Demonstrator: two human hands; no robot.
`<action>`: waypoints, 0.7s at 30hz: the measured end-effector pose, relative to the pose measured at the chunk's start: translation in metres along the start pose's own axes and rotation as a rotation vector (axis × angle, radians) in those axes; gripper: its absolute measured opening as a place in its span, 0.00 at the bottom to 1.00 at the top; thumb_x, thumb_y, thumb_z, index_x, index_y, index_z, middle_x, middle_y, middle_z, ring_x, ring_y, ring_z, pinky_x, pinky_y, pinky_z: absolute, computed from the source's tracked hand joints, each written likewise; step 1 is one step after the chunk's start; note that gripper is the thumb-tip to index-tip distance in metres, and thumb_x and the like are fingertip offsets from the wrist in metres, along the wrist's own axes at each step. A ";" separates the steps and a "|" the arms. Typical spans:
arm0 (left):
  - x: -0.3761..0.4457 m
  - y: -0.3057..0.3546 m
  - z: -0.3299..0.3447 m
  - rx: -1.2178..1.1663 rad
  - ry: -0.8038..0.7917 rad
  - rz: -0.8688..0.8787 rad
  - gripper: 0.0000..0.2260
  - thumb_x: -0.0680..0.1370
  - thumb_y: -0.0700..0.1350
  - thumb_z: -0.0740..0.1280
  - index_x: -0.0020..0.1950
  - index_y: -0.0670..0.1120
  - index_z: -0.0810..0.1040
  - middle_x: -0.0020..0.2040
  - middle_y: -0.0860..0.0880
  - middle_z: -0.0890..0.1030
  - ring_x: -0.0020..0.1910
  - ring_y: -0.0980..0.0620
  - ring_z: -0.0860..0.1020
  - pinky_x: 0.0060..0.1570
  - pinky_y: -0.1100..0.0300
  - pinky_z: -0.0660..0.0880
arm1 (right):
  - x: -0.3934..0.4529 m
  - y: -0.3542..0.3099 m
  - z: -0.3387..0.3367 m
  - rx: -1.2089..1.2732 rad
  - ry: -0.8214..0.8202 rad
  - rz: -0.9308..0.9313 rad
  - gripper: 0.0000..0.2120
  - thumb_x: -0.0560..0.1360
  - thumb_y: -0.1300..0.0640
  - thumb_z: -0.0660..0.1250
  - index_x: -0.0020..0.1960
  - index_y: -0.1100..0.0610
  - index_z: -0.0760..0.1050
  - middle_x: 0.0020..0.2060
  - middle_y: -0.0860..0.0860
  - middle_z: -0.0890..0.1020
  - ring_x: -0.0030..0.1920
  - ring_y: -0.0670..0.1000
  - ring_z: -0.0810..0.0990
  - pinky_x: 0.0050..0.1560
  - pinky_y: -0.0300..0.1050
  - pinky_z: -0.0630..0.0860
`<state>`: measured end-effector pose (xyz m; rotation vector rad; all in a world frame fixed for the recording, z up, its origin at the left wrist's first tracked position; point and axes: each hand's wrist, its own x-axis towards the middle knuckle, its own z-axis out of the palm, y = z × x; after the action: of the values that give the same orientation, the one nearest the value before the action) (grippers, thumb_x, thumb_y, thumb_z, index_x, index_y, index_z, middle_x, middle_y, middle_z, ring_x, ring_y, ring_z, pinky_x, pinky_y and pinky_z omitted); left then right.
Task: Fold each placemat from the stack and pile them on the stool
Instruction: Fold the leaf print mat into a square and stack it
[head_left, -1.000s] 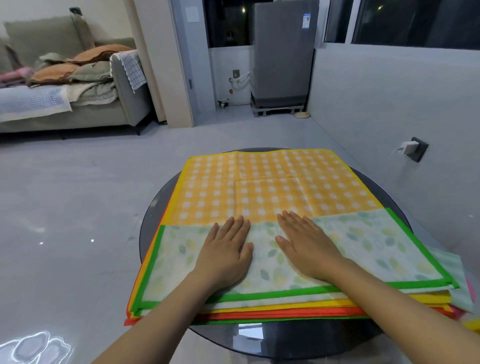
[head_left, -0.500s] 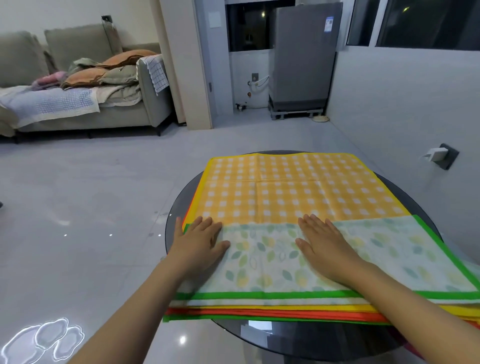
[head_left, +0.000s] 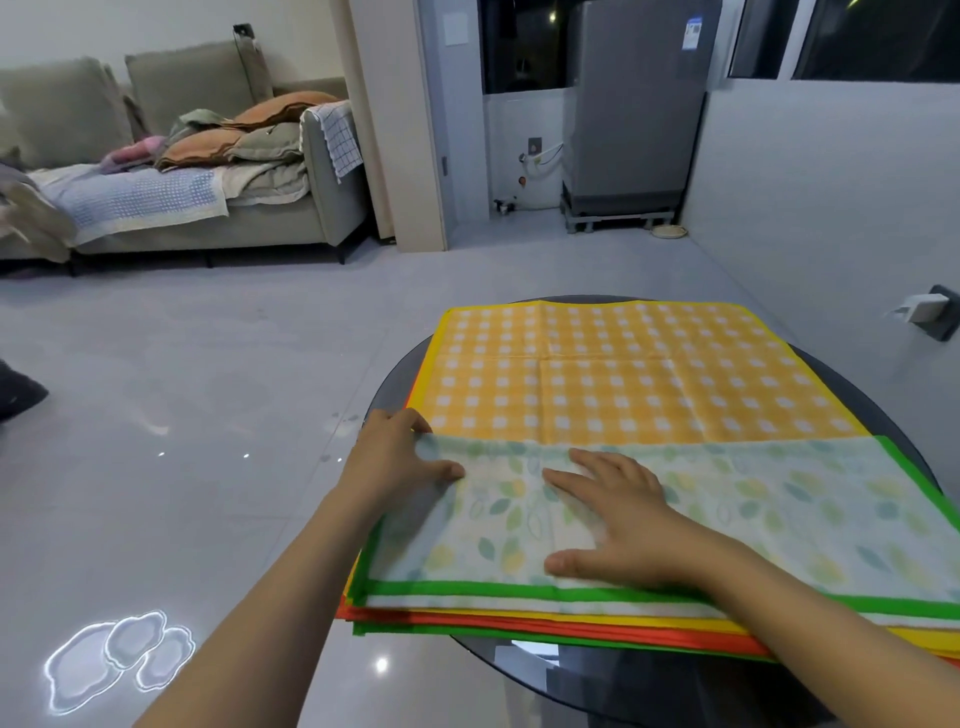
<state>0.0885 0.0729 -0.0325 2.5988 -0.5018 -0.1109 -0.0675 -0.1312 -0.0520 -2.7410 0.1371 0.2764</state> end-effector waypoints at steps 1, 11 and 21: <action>-0.001 -0.001 -0.003 -0.046 0.015 -0.019 0.26 0.65 0.56 0.77 0.57 0.49 0.73 0.56 0.49 0.72 0.53 0.50 0.72 0.53 0.56 0.72 | 0.000 0.000 0.000 0.003 -0.014 -0.001 0.45 0.64 0.27 0.64 0.74 0.36 0.46 0.76 0.41 0.42 0.75 0.50 0.37 0.73 0.53 0.39; -0.004 -0.001 -0.037 -0.657 -0.039 -0.196 0.16 0.68 0.40 0.77 0.54 0.41 0.78 0.41 0.47 0.81 0.33 0.54 0.81 0.30 0.64 0.76 | -0.002 -0.007 -0.009 -0.047 -0.118 0.008 0.50 0.64 0.29 0.66 0.75 0.38 0.41 0.76 0.45 0.37 0.75 0.51 0.33 0.73 0.52 0.35; -0.015 0.048 -0.054 -1.051 -0.213 -0.155 0.08 0.74 0.44 0.70 0.45 0.39 0.80 0.36 0.43 0.81 0.30 0.49 0.80 0.34 0.59 0.80 | -0.011 0.005 -0.012 0.051 -0.043 -0.005 0.54 0.54 0.19 0.55 0.75 0.40 0.48 0.76 0.44 0.46 0.76 0.48 0.42 0.74 0.49 0.43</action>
<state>0.0679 0.0631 0.0375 1.5881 -0.2075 -0.5443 -0.0772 -0.1396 -0.0404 -2.6826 0.1241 0.3252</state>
